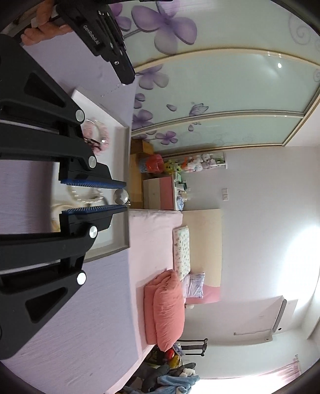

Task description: Organize jewelry

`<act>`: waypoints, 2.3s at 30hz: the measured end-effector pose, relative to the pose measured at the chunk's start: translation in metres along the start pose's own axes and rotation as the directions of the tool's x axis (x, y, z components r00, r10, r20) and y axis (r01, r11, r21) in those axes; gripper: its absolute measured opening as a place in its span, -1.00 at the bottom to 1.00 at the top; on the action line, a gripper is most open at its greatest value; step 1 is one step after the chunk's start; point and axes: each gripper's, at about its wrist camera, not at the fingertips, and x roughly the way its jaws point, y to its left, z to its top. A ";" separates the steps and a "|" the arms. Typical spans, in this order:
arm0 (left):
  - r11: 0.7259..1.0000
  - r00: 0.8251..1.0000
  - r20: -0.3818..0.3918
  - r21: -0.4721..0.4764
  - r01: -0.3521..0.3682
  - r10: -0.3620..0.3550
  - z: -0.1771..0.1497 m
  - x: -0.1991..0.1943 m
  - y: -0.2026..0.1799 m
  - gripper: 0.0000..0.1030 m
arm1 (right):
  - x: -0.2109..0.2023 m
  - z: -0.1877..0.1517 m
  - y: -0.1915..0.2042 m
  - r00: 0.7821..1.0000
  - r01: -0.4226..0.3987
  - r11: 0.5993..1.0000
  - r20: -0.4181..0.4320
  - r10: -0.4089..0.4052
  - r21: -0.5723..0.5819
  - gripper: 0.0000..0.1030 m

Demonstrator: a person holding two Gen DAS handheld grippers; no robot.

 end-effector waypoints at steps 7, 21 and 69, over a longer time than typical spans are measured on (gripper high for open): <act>1.000 1.000 -0.026 -0.002 -0.015 0.015 0.003 0.057 0.000 -0.79 | 0.050 -0.003 -0.013 0.998 -0.001 1.000 -0.055 0.003 0.031 -0.72; 1.000 0.996 -0.089 -0.006 0.005 -0.006 -0.011 0.100 0.002 -0.78 | 0.093 -0.024 -0.019 0.986 -0.001 0.998 -0.164 0.012 0.065 -0.72; 0.993 0.990 0.083 -0.027 -0.114 0.116 -0.088 -0.159 0.008 0.92 | -0.122 -0.071 0.025 1.000 0.015 1.000 0.026 -0.015 -0.014 0.97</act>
